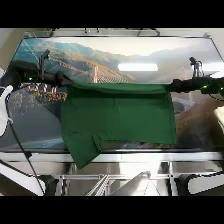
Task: Fold the shirts.
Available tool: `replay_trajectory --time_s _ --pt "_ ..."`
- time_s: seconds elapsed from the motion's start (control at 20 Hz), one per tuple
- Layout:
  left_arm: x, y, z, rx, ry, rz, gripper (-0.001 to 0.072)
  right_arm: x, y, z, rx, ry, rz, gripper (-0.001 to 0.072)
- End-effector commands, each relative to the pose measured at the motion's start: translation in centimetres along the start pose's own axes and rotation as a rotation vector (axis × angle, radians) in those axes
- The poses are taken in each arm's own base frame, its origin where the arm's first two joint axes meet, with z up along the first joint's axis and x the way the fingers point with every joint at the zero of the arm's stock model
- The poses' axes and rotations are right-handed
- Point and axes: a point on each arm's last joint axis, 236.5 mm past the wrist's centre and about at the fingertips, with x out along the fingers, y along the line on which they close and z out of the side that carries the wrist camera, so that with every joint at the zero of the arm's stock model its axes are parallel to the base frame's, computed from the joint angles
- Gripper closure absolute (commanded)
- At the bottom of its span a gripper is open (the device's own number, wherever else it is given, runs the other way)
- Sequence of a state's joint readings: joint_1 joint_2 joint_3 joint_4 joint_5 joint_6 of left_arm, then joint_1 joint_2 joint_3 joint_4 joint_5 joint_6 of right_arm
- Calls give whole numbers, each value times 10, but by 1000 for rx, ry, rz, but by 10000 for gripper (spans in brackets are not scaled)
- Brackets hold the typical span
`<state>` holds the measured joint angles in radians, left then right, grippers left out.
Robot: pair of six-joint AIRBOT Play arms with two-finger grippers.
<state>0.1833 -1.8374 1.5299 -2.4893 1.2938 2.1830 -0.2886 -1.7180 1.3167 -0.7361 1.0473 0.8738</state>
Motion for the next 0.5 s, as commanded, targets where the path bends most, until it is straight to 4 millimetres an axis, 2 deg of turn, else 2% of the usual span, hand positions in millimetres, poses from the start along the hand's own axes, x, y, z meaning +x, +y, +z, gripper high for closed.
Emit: replay_trajectory --time_s 0.0,0.2,0.3,0.45 --pt "2 17 -54 -83 65 58 694 -7 -11 -24 -8 78 -41 696" --pt "20 44 -77 -169 71 90 694 -1 -21 -44 15 123 -64 696" --pt "31 46 -89 -197 115 68 694 -1 -34 -55 29 153 -116 696" --pt "40 46 -99 -210 154 51 696 -1 -39 -58 23 163 -135 695"
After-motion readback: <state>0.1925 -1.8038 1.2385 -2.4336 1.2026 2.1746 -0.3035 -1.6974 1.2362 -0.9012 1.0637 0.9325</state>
